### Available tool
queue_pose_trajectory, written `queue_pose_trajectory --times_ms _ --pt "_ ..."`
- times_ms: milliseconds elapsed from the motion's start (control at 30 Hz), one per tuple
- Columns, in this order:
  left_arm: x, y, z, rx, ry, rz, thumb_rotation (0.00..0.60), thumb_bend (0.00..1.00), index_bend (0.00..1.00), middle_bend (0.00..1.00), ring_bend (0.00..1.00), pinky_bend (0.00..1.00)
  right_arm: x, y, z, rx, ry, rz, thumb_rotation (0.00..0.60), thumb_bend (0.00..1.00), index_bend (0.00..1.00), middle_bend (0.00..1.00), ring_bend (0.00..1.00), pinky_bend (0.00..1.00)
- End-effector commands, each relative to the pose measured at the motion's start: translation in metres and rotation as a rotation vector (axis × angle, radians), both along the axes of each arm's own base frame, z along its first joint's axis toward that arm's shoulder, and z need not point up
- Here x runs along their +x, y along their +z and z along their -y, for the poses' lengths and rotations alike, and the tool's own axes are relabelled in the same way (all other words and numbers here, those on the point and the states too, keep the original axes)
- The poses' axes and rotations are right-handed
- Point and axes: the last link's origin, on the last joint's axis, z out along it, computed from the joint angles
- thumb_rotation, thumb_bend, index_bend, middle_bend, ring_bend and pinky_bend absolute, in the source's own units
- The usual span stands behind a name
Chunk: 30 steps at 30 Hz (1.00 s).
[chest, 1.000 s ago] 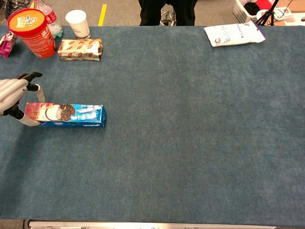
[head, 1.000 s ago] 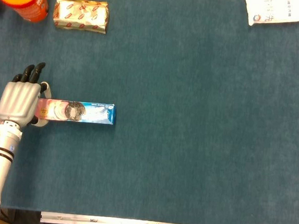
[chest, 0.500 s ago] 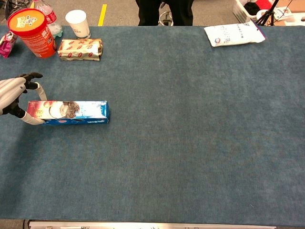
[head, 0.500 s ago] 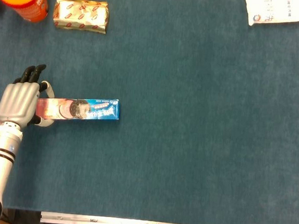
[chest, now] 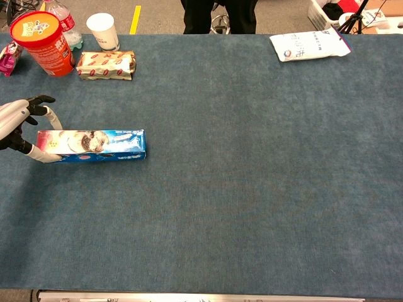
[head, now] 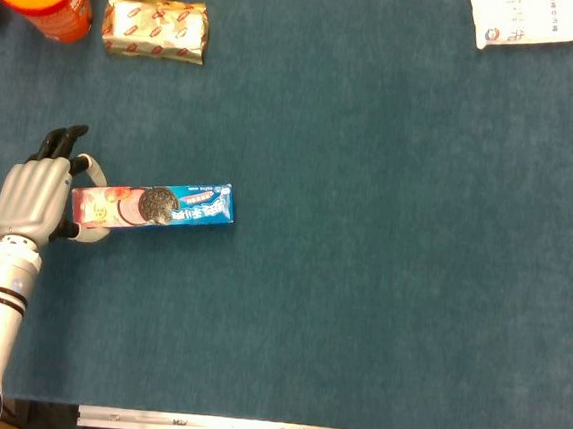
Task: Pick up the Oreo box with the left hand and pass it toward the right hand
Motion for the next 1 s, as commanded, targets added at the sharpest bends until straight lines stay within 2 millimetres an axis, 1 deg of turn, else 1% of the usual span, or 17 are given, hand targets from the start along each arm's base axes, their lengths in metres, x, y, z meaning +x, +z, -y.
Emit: queue_pose_trajectory --times_ms 33,333,567,1000 --pt "0.001 0.001 0.0 0.003 0.013 0.028 0.6 0.24 0.83 0.08 0.05 0.25 -0.001 0.0 0.0 0.001 -0.002 0.0 0.6 0.18 0.37 0.3 0.31 0.45" --pt "0.009 0.006 -0.001 0.021 0.009 0.081 0.6 0.24 0.84 0.09 0.05 0.25 -0.001 0.0 0.0 0.001 -0.003 0.001 0.6 0.18 0.37 0.3 0.31 0.45" --pt "0.024 0.016 -0.004 0.055 -0.018 0.134 0.6 0.24 0.84 0.1 0.06 0.25 -0.001 -0.001 0.0 -0.001 -0.003 0.003 0.6 0.18 0.37 0.3 0.31 0.45" --pt "0.046 0.034 -0.01 0.095 -0.066 0.168 0.6 0.24 0.84 0.1 0.06 0.26 -0.003 -0.003 -0.001 0.003 -0.008 0.007 0.6 0.18 0.37 0.3 0.31 0.45"
